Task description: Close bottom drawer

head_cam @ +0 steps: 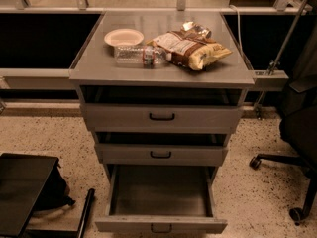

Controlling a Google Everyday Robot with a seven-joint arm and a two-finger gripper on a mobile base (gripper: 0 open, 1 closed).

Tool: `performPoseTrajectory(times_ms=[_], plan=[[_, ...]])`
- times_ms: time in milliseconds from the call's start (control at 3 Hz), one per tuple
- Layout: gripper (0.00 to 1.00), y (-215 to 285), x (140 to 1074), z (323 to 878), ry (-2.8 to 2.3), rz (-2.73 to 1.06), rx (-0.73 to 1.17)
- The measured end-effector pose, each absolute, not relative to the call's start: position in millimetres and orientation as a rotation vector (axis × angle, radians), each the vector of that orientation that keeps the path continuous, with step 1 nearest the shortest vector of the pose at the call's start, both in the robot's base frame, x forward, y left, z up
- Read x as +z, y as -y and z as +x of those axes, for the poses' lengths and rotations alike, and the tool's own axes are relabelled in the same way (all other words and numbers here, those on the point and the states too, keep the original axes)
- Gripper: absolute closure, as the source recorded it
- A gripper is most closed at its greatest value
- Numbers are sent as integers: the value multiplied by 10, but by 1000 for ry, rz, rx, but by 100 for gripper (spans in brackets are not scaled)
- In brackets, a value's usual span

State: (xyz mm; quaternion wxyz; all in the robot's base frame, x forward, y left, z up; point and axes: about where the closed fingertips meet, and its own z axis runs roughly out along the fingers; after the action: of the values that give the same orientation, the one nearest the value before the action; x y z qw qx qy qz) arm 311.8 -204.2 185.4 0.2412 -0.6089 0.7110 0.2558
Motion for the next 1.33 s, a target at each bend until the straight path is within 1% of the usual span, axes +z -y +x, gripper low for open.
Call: performPoseTrajectory(times_ms=[333,667,1000,1333], plan=[[0,1841,1587,3293,-1777,-1643,887],[0,1841,1587,3295,-1777,-1643,887],[0,1698,1479,3489,-1797,-1655,880],[0,1479,1342,3757,-1792,-1647,926]])
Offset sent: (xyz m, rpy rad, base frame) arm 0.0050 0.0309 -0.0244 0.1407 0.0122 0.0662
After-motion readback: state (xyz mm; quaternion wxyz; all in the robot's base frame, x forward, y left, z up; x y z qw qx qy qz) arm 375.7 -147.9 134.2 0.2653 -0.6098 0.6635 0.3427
